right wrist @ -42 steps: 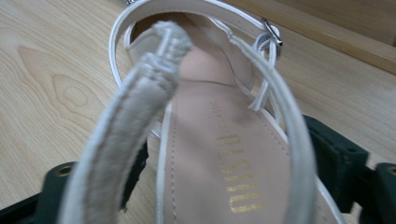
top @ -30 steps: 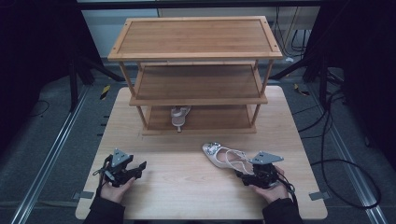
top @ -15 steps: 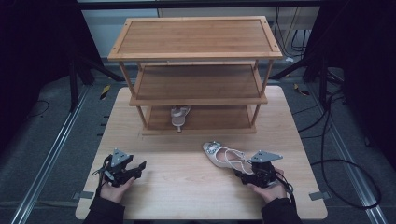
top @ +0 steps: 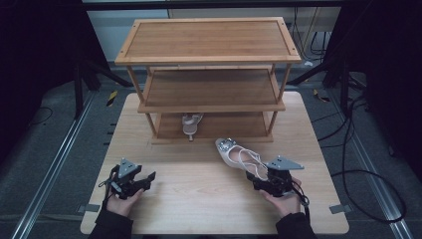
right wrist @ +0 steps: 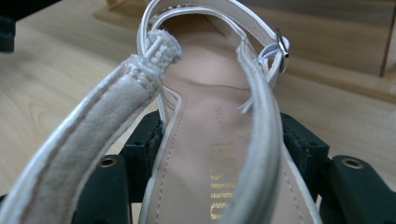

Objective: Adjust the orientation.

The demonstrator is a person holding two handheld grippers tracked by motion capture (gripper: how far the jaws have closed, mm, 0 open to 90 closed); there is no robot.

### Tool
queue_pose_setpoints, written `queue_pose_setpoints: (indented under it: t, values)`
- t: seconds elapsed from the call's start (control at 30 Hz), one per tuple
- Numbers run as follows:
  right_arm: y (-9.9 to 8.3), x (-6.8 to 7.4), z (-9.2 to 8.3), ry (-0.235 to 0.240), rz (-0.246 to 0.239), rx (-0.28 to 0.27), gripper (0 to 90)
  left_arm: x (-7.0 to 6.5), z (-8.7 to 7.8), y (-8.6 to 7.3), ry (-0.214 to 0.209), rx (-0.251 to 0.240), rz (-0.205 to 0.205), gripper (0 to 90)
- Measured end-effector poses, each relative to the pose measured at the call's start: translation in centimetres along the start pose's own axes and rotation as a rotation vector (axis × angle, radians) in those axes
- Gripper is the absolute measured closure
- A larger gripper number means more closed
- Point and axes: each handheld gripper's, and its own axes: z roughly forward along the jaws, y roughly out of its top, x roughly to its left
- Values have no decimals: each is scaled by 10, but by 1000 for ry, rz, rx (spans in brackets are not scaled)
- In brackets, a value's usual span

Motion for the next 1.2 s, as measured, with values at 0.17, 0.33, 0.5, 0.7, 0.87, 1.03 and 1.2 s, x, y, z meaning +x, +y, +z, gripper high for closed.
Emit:
queue_pose_setpoints:
  t: [0.17,0.33,0.5,0.7,0.87,1.03,1.2]
  values:
    - [11,4,9,-39,28,-32,409,0,0,0,1,-2,-1,364]
    - [24,7,24,-82,52,-56,409,0,-1,0,1,-4,-4,363]
    - [32,8,42,-109,54,-42,410,1,-1,0,1,-5,-5,363]
    - [41,10,63,-136,69,-39,410,3,-2,-1,2,-6,-2,358]
    - [51,10,84,-158,88,-64,410,5,-4,1,17,-22,-15,336]
    - [61,11,107,-185,102,-78,410,6,-4,0,17,-22,-18,336]
    - [67,13,130,-210,126,-84,410,8,-5,0,16,-24,-25,339]
